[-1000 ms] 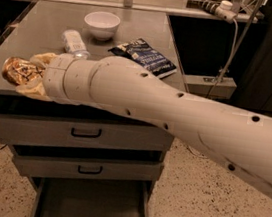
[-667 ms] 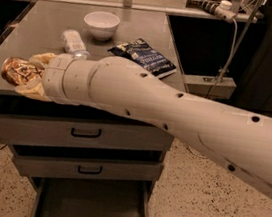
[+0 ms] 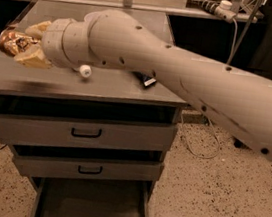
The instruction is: Pick orange can from bottom drawer and place on counter
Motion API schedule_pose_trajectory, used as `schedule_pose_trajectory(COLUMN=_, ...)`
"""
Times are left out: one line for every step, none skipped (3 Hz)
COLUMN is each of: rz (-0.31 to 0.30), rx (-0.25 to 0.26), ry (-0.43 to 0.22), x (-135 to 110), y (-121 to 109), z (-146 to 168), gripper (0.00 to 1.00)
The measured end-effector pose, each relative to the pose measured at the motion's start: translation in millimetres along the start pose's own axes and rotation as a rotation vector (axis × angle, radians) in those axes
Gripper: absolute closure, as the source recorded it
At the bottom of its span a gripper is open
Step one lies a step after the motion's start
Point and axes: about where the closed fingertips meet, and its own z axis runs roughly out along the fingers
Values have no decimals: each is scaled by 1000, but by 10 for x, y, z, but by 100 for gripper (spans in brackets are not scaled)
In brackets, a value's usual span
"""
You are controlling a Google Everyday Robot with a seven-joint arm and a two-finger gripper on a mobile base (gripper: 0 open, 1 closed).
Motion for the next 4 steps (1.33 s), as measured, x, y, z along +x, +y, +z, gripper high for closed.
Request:
schedule_pose_trajectory(rz=10, rx=-42, ry=-12, x=64, y=-337, z=244, gripper=100)
schedule_pose_trajectory(rz=52, rx=-105, ry=-18, x=216, y=-486, z=492, gripper=100)
schedule_pose_trajectory(rz=95, rx=-185, ry=-9, x=381, y=-509, z=736, gripper=100)
schedule_pose_trajectory(rz=147, rx=-268, ry=7, x=508, y=-374, z=979, gripper=100)
